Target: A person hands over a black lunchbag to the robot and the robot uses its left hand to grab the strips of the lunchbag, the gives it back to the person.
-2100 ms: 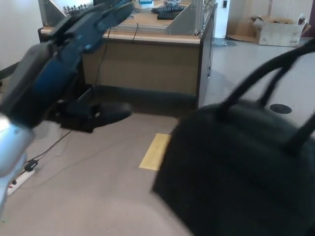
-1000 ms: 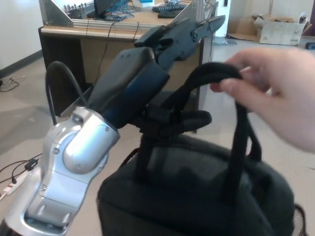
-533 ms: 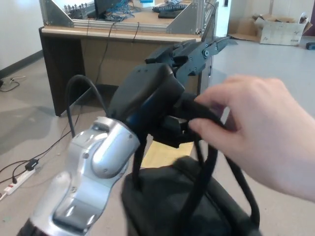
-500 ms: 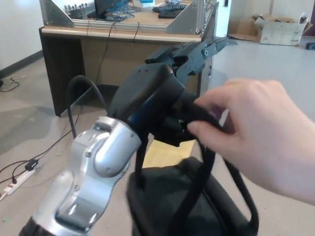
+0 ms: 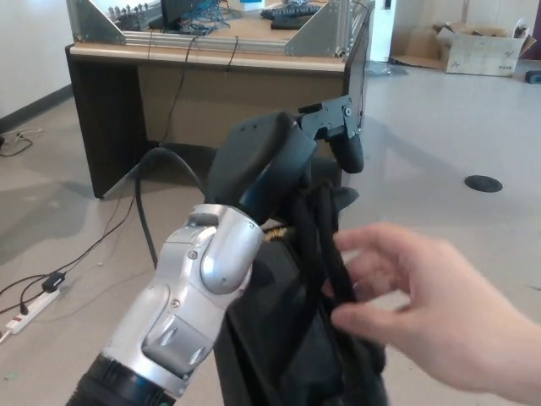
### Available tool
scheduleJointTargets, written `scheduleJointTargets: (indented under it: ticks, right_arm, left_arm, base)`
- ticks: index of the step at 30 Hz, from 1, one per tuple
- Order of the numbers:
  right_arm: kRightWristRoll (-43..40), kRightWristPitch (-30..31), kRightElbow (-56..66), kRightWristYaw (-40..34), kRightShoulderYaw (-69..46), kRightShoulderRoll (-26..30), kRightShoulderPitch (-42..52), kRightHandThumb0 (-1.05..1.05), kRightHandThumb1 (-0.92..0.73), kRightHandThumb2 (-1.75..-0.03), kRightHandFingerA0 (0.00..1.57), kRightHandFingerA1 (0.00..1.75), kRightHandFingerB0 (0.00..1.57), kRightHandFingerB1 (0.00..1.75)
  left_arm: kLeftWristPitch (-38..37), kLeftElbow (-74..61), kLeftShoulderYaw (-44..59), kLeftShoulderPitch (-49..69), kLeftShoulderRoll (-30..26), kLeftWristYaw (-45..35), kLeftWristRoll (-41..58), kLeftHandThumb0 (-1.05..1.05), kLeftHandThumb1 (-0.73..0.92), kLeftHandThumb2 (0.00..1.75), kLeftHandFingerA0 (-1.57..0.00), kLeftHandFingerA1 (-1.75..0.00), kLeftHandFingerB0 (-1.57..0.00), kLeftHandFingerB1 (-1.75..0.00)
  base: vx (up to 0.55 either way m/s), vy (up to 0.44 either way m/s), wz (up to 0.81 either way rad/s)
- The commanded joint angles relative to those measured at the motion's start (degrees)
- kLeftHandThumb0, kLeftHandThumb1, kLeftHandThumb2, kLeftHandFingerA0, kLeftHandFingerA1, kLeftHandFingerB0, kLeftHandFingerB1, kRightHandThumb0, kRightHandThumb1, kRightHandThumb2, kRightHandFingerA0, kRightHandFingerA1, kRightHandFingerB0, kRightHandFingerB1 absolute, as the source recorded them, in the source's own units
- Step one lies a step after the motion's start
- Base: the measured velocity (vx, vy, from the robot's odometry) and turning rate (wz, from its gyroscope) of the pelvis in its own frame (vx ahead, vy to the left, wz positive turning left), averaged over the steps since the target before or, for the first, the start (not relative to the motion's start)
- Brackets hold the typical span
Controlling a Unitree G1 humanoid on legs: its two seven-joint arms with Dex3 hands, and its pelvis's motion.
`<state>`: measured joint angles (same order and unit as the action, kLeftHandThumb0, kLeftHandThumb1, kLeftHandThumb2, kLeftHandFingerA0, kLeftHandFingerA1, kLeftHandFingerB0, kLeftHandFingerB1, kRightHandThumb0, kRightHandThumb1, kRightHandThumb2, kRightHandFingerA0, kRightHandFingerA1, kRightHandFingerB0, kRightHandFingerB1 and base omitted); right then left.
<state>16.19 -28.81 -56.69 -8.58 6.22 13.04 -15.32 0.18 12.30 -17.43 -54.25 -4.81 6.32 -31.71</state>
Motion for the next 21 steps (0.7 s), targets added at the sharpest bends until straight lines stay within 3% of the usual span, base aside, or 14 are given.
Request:
scheduleJointTargets:
  ticks: [1, 10, 21]
  right_arm:
    - [-1.1, -1.3, -0.1, 0.3, -0.8, 0.6, -1.0, -0.59, -0.77, -0.63, 0.49, 0.46, 0.42, 0.40]
    - [-1.6, -0.7, -0.3, 1.5, -1.1, 0.7, -2.5, -0.58, -0.77, -0.63, 0.49, 0.44, 0.43, 0.39]
    - [-1.1, 0.1, -0.2, 2.6, -0.8, 1.9, -3.2, -0.56, -0.77, -0.63, 0.46, 0.41, 0.44, 0.39]
  left_arm:
    - [-16.1, 8.3, 4.4, -9.3, 2.9, 31.1, -5.1, -0.18, 0.64, 0.58, -0.84, -1.75, -0.65, -1.75]
    - [-18.9, 5.1, 8.4, -9.8, -0.7, 33.2, -4.3, -0.16, 0.63, 0.56, -0.84, -1.75, -0.64, -1.74]
    - [-19.4, -4.2, 22.0, -7.1, -10.2, 34.5, -1.5, -0.21, 0.69, 0.58, -0.84, -1.75, -0.59, -1.75]
  base:
    - [0.00, 0.000, 0.00]
    - [0.00, 0.000, 0.00]
    - [0.00, 0.000, 0.00]
